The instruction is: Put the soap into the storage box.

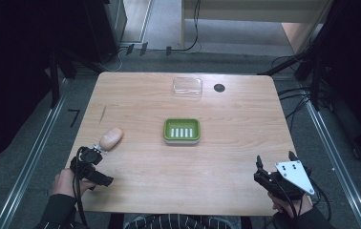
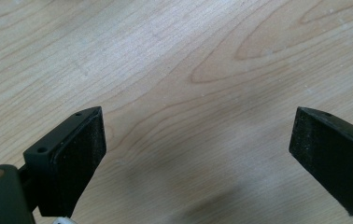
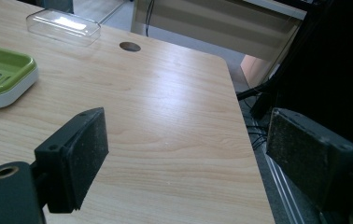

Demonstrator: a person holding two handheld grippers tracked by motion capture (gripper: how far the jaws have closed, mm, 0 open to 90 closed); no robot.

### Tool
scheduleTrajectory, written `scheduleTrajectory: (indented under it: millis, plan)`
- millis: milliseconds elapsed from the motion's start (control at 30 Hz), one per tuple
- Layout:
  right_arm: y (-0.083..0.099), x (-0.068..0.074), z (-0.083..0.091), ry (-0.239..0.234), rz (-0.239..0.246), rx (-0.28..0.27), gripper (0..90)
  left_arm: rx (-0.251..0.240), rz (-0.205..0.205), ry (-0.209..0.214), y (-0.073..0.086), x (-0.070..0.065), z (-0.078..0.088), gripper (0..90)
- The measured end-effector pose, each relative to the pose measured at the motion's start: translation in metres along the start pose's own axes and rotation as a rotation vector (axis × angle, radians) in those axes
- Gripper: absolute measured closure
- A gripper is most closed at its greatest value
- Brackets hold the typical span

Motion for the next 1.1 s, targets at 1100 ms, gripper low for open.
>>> scheduleTrajectory:
  millis: [1100]
  plan:
    - [-0.0046,0.0069,-0.005,-0.02,0.022,-0.006,13.6,-0.018,0.013,-0.016,-0.0063,0.0097,0.0055,0.3]
Point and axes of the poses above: each handheld gripper's, and its own axes: z roughly backward along the jaws, y roughly out of its underside, x roughly to its left, the point moved 3 cm from there along -z, roughly forward along the jaws, and after that the axes turned 7 degrees about x, right-handed, at the moved point
